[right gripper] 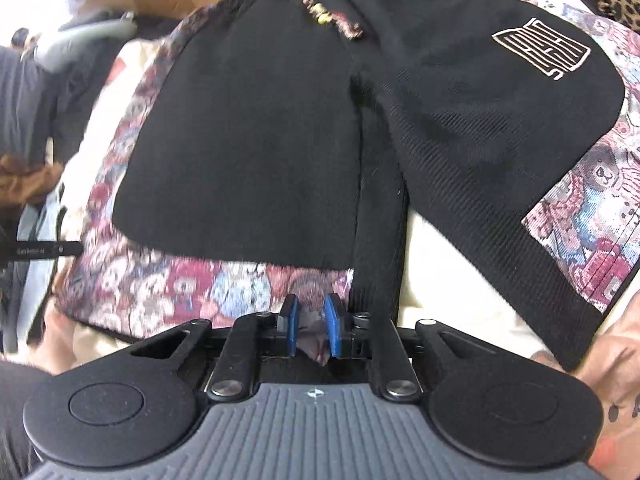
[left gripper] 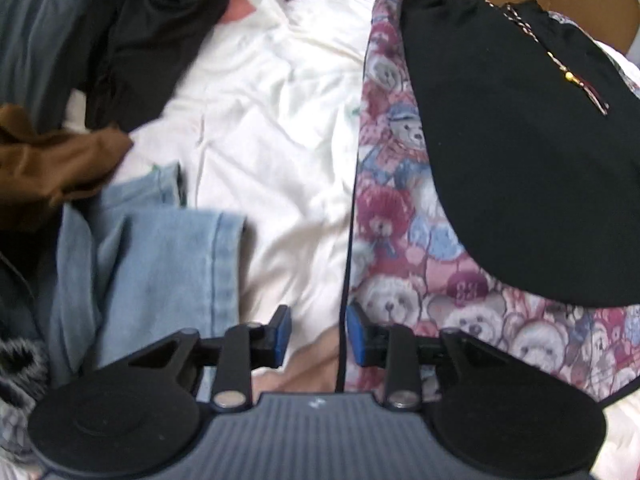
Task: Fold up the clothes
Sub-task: 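Move both open tools down to the floral cloth edge beside the pants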
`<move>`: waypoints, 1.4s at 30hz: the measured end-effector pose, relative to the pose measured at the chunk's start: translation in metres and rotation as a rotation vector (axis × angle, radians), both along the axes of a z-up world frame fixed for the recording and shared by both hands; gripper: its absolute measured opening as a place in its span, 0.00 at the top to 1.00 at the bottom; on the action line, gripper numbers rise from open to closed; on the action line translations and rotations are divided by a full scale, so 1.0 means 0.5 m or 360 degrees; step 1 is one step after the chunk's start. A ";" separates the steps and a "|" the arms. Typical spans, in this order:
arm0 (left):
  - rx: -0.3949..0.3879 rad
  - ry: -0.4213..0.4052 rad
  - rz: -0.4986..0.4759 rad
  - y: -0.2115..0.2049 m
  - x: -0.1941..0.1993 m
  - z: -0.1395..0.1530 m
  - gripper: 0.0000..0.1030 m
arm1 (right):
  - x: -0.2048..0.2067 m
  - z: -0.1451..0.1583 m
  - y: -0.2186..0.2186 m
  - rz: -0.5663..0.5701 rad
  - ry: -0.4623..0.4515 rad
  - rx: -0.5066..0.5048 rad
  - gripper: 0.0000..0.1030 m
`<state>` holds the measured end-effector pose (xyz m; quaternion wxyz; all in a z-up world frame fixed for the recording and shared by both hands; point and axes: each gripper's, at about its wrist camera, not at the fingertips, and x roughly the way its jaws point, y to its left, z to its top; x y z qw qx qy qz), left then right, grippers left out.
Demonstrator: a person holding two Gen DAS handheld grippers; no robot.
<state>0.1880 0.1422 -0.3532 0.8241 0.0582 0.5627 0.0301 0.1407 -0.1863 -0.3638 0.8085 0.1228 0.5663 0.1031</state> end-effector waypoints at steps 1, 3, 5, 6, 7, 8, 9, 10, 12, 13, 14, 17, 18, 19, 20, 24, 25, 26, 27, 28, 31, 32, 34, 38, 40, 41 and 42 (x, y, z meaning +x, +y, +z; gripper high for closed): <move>-0.0011 0.0001 0.0003 0.002 -0.007 -0.003 0.66 | -0.003 0.000 0.004 0.0021 0.0009 -0.0015 0.82; -0.0004 0.0002 -0.0011 0.002 -0.020 -0.005 0.66 | -0.009 0.000 0.007 0.0044 0.0026 -0.0029 0.83; -0.0001 0.0008 -0.0017 0.005 -0.033 -0.005 0.66 | -0.012 0.002 0.009 0.0051 0.0052 -0.0033 0.83; -0.0003 0.0014 -0.0014 0.007 -0.040 -0.006 0.66 | -0.014 0.002 0.010 0.0051 0.0066 -0.0032 0.84; -0.0004 0.0024 -0.0010 0.009 -0.044 -0.006 0.66 | -0.015 0.003 0.010 0.0050 0.0076 -0.0032 0.84; 0.0001 0.0034 -0.0005 0.010 -0.050 -0.007 0.66 | -0.016 0.006 0.009 0.0050 0.0086 -0.0032 0.84; 0.0017 0.0046 0.0001 0.009 -0.059 -0.009 0.66 | -0.017 0.009 0.008 0.0049 0.0095 -0.0033 0.84; 0.0029 0.0058 0.0010 0.011 -0.066 -0.010 0.66 | -0.018 0.014 0.007 0.0047 0.0103 -0.0033 0.84; 0.0027 0.0078 0.0035 0.022 -0.077 -0.011 0.66 | -0.021 0.026 -0.001 0.0024 0.0118 -0.0019 0.84; 0.0010 0.0079 0.0049 0.028 -0.082 -0.008 0.66 | -0.022 0.031 -0.006 0.0007 0.0126 -0.0007 0.84; 0.0000 0.0080 0.0059 0.033 -0.088 -0.004 0.66 | -0.024 0.037 -0.011 -0.0006 0.0129 0.0003 0.84; -0.0016 0.0070 0.0070 0.044 -0.104 0.015 0.70 | -0.031 0.061 -0.026 -0.0027 0.0104 -0.0001 0.84; -0.0030 0.0060 0.0075 0.048 -0.109 0.024 0.71 | -0.033 0.069 -0.030 -0.0036 0.0094 -0.0005 0.84; -0.0043 0.0049 0.0080 0.051 -0.114 0.032 0.71 | -0.035 0.076 -0.034 -0.0045 0.0085 -0.0003 0.84; -0.0057 0.0039 0.0085 0.055 -0.118 0.040 0.71 | -0.037 0.084 -0.038 -0.0052 0.0073 -0.0001 0.84; -0.0111 -0.0003 0.0105 0.069 -0.136 0.073 0.71 | -0.049 0.110 -0.053 -0.0080 0.0024 0.0002 0.83; -0.0126 -0.0014 0.0109 0.072 -0.140 0.080 0.71 | -0.053 0.116 -0.057 -0.0090 0.0009 0.0006 0.83; -0.0144 -0.0024 0.0110 0.074 -0.143 0.086 0.70 | -0.057 0.122 -0.059 -0.0101 -0.0013 0.0006 0.83; -0.0158 -0.0032 0.0111 0.076 -0.145 0.091 0.70 | -0.061 0.128 -0.061 -0.0113 -0.0038 0.0003 0.83; -0.0160 -0.0036 0.0113 0.078 -0.148 0.095 0.68 | -0.064 0.133 -0.060 -0.0120 -0.0064 -0.0001 0.83; -0.0188 -0.0032 0.0099 0.077 -0.155 0.098 0.66 | -0.071 0.147 -0.059 -0.0124 -0.0120 -0.0007 0.83; -0.0207 -0.0030 0.0091 0.077 -0.157 0.096 0.66 | -0.073 0.150 -0.061 -0.0129 -0.0133 -0.0006 0.82; -0.0244 -0.0026 0.0089 0.073 -0.162 0.091 0.65 | -0.076 0.156 -0.065 -0.0147 -0.0159 0.0006 0.81; -0.0260 -0.0018 0.0147 0.071 -0.163 0.069 0.62 | -0.085 0.161 -0.068 -0.0166 -0.0213 0.0036 0.75; -0.0256 -0.0007 0.0165 0.070 -0.161 0.059 0.58 | -0.088 0.158 -0.066 -0.0163 -0.0222 0.0039 0.74; -0.0247 -0.0003 0.0166 0.068 -0.160 0.055 0.57 | -0.089 0.154 -0.063 -0.0154 -0.0215 0.0016 0.74; -0.0234 -0.0005 0.0156 0.065 -0.159 0.051 0.57 | -0.089 0.149 -0.060 -0.0143 -0.0203 -0.0020 0.74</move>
